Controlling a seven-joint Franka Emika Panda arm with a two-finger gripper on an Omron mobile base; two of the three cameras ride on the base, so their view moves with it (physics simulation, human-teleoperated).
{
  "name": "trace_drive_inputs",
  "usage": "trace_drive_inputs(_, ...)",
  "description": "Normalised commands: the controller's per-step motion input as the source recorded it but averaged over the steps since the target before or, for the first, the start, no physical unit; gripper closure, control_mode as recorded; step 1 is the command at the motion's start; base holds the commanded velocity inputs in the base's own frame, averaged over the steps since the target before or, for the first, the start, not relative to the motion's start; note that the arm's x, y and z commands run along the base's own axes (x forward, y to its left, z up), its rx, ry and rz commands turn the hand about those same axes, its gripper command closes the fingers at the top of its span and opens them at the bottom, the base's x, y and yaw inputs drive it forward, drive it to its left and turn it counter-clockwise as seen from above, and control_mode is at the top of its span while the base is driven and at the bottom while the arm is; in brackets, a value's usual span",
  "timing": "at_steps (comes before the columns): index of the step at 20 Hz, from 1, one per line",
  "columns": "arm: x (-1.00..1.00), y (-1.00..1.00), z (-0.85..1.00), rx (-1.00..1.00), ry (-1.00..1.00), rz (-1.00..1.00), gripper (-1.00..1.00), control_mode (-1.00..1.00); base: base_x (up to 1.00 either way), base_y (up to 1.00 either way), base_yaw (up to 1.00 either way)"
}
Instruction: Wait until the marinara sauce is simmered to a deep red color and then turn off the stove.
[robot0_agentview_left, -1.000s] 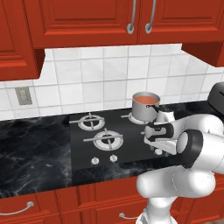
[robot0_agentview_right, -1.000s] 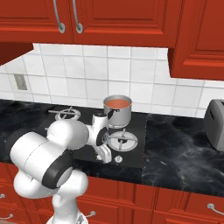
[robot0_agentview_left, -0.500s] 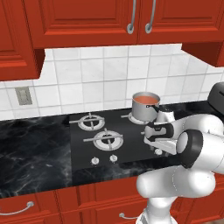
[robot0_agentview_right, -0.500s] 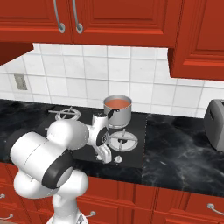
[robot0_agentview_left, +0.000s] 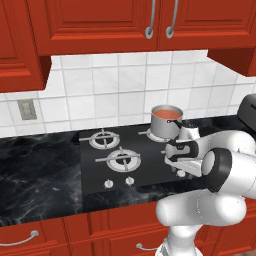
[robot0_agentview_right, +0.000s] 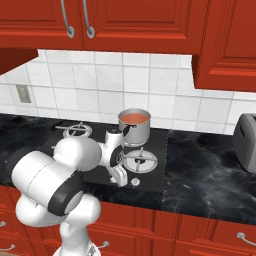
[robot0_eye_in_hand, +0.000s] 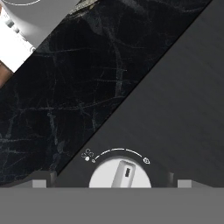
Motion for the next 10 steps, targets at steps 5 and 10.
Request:
trace_drive_inputs(5,0.0,0.0,0.0,0.0,0.0,0.0,-1.0,-1.0,0.0,0.0,0.0)
trace_drive_inputs(10,0.0,0.0,0.0,0.0,0.0,0.0,-1.0,-1.0,0.0,0.0,0.0)
